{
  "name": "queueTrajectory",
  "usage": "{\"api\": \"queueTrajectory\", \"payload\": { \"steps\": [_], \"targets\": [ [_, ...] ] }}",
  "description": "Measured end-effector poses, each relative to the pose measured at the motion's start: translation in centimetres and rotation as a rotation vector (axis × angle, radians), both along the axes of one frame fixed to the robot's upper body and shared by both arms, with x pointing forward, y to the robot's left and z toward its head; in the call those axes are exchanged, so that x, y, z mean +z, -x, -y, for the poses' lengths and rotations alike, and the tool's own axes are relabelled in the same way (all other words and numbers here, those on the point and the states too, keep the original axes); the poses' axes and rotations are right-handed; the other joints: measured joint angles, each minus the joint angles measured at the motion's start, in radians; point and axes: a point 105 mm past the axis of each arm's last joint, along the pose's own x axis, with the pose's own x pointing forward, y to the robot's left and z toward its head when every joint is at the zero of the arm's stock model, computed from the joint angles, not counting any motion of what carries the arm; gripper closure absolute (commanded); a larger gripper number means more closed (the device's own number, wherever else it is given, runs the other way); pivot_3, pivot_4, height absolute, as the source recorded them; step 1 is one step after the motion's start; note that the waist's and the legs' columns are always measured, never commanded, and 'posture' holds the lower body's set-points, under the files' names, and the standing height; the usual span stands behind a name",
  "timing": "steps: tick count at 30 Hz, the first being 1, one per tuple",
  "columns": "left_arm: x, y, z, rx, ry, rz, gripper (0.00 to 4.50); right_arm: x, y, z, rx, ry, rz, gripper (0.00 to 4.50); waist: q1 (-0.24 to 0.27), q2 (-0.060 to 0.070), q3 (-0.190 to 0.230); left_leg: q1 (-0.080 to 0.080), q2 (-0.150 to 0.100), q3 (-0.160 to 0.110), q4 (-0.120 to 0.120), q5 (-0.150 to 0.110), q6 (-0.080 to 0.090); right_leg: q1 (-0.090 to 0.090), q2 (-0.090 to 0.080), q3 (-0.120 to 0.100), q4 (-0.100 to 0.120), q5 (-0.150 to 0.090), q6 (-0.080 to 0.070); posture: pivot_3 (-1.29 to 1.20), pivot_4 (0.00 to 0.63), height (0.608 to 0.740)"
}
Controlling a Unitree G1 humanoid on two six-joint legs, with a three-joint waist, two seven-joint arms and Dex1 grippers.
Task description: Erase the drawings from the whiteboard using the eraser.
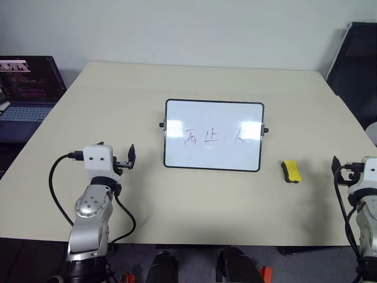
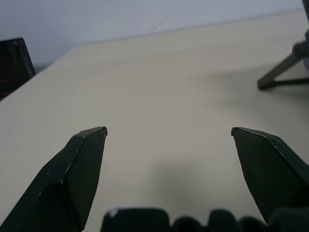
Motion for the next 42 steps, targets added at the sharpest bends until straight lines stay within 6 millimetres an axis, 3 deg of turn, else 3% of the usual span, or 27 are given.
{"api": "queueTrajectory", "payload": {
  "steps": [8, 13, 17, 19, 23, 29, 37, 42],
  "targets": [
    [-0.4, -0.1, 0.2, 0.037, 0.009, -0.001, 0.0, -0.7, 0.6, 0.3, -0.019, -0.061, -0.068, 0.03, -0.001, -0.001, 0.0, 0.0, -0.003, 0.0, 0.001, 0.0, 0.0, 0.0, -0.003, 0.0, 0.0, 0.0, 0.0, 0.0, 0.15, 0.74],
    [0.0, 0.2, 0.1, -0.001, -0.005, 0.006, 0.0, 0.5, 0.2, -0.4, 0.019, -0.063, -0.047, 0.03, -0.004, 0.0, 0.0, 0.0, -0.003, 0.0, 0.0, 0.0, 0.0, 0.0, -0.003, 0.0, 0.0, 0.0, 0.001, 0.0, 0.15, 0.74],
    [2.0, 0.2, -1.2, -0.068, -0.042, 0.046, 0.0, 0.7, -0.3, -1.1, 0.059, -0.105, -0.052, 0.03, -0.003, -0.001, 0.0, 0.0, -0.003, 0.0, 0.0, 0.0, 0.0, 0.0, -0.003, 0.0, 0.0, 0.0, 0.001, 0.0, 0.15, 0.74],
    [3.8, -0.3, -0.6, -0.188, -0.058, 0.083, 0.0, 1.0, -0.5, -2.0, 0.102, -0.111, -0.053, 0.03, -0.002, 0.0, 0.001, 0.0, -0.004, 0.0, 0.0, 0.0, 0.0, 0.0, -0.004, 0.0, 0.0, 0.0, 0.001, 0.0, 0.15, 0.74],
    [7.5, -1.7, 2.0, -0.459, -0.073, 0.148, 0.0, 2.6, -0.6, -5.2, 0.232, -0.119, -0.033, 0.03, 0.005, 0.0, 0.001, -0.001, -0.004, -0.001, 0.0, 0.0, 0.0, 0.0, -0.004, 0.0, -0.001, -0.001, 0.001, 0.0, 0.15, 0.74],
    [10.4, -3.1, 8.0, -0.881, -0.118, 0.139, 0.0, 3.4, 1.3, -9.3, 0.359, -0.183, -0.105, 0.03, 0.014, 0.0, 0.001, -0.005, -0.004, -0.002, 0.0, 0.0, 0.0, -0.002, -0.004, -0.001, -0.001, -0.002, 0.002, 0.0, 0.15, 0.74],
    [10.7, -1.4, 15.3, -1.38, -0.162, -0.004, 0.0, 2.6, 1.5, -11.7, 0.349, -0.287, -0.232, 0.03, 0.012, 0.001, 0.002, -0.006, -0.004, -0.003, 0.0, 0.0, 0.001, -0.004, -0.003, -0.002, 0.001, -0.002, 0.002, 0.0, 0.15, 0.74],
    [11.2, -0.6, 17.0, -1.581, -0.224, -0.053, 0.0, 1.9, 1.3, -12.6, 0.304, -0.341, -0.284, 0.03, 0.01, 0.001, 0.002, -0.008, -0.004, -0.004, 0.0, 0.0, 0.001, -0.005, -0.003, -0.002, 0.001, -0.002, 0.002, 0.0, 0.15, 0.74]
  ]
}}
